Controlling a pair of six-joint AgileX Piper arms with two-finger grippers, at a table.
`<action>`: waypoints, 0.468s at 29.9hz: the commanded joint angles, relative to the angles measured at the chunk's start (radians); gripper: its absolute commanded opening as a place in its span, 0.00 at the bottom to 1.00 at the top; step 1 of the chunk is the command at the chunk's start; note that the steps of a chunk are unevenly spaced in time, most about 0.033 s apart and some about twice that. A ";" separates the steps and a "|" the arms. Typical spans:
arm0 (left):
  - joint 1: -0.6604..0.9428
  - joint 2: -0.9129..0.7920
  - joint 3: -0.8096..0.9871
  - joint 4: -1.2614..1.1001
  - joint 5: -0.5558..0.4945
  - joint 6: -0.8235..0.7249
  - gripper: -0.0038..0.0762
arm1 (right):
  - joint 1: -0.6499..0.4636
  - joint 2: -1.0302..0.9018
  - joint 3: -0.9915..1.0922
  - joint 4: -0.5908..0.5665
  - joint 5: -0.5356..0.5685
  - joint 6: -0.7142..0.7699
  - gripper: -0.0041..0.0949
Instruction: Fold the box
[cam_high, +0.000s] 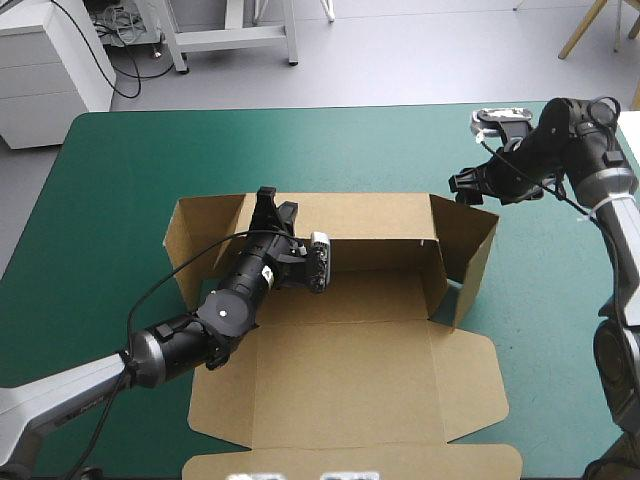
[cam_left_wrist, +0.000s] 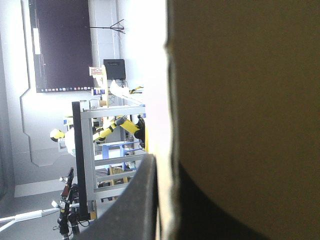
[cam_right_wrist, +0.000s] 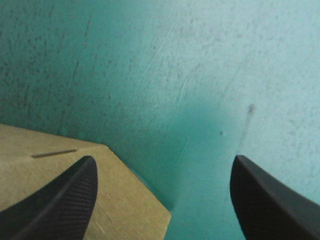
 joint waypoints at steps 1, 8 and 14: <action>0.004 -0.013 0.001 0.026 -0.006 -0.013 0.04 | -0.008 -0.113 0.046 0.014 -0.023 -0.004 0.73; 0.004 -0.013 0.001 0.026 -0.003 -0.013 0.04 | -0.008 -0.261 0.200 0.077 -0.041 -0.113 0.73; 0.004 -0.013 0.001 0.026 0.000 -0.013 0.04 | -0.008 -0.420 0.426 0.147 -0.211 -0.215 0.72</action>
